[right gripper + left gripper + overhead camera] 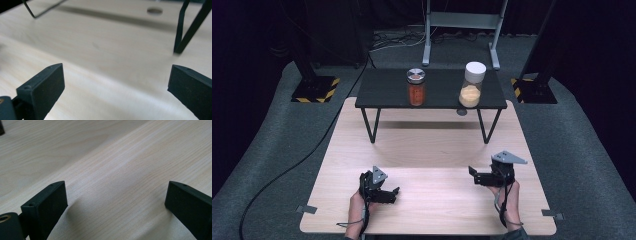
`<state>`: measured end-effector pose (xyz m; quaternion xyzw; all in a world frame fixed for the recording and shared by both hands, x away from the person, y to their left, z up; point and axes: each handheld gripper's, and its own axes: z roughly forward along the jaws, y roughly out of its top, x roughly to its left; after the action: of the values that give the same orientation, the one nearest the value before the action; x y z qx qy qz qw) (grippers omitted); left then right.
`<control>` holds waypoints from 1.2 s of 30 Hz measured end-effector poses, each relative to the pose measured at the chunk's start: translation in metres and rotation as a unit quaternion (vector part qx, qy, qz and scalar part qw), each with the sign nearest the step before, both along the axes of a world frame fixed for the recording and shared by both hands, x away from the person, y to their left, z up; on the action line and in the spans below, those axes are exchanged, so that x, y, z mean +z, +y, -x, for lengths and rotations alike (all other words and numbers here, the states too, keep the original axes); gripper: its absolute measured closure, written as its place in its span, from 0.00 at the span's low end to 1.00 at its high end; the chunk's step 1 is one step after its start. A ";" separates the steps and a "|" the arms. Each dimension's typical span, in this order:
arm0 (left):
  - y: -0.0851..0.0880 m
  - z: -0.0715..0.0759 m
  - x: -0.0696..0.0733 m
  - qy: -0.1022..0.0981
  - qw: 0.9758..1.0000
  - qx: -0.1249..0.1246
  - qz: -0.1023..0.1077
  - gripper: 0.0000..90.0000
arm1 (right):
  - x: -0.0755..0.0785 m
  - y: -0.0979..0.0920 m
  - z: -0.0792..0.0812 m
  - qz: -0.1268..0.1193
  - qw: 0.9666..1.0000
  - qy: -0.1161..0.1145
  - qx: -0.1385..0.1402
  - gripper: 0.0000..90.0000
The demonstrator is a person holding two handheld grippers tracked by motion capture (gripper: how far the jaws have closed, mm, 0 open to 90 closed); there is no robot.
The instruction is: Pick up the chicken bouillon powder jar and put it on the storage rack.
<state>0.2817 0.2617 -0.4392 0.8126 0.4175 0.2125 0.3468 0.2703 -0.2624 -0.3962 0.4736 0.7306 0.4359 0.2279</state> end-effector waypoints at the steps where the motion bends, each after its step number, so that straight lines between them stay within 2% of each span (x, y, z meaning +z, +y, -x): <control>1: 0.000 0.000 0.000 0.000 1.000 0.000 0.000 0.04 | -0.006 0.000 0.002 0.002 1.000 0.007 -0.001 0.00; 6: 0.000 0.000 0.000 -0.001 1.000 0.000 -0.001 0.04 | -0.027 0.002 0.016 0.013 1.000 0.020 -0.019 0.00; 11: 0.000 0.000 0.000 0.000 1.000 0.000 -0.001 0.04 | -0.037 0.003 0.024 0.020 0.999 0.025 -0.032 0.00; 18: 0.000 0.000 0.000 0.000 1.000 0.000 0.000 0.04 | -0.049 -0.002 0.028 0.008 0.999 0.032 -0.039 0.00; 23: 0.001 -0.002 0.000 0.005 1.000 -0.002 0.003 0.04 | -0.048 0.002 0.028 0.026 0.999 0.030 -0.026 0.00; 27: 0.001 -0.001 0.000 0.002 1.000 -0.001 0.001 0.04 | -0.051 -0.002 0.032 0.017 0.999 0.017 -0.025 0.00; 29: 0.001 -0.002 0.000 0.005 1.000 0.000 0.003 0.04 | -0.050 -0.002 0.032 0.019 0.999 0.018 -0.021 0.00; 32: 0.001 -0.002 0.000 0.006 1.000 0.002 0.004 0.04 | -0.049 0.001 0.030 0.034 0.999 0.019 -0.009 0.00; 36: -0.001 -0.001 0.000 0.004 1.000 0.006 0.002 0.03 | -0.049 0.004 0.032 0.043 0.999 0.014 -0.008 0.00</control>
<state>0.2824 0.2611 -0.4387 0.8102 0.4246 0.2104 0.3449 0.2382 -0.2586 -0.4452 0.4753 0.7477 0.3960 0.2414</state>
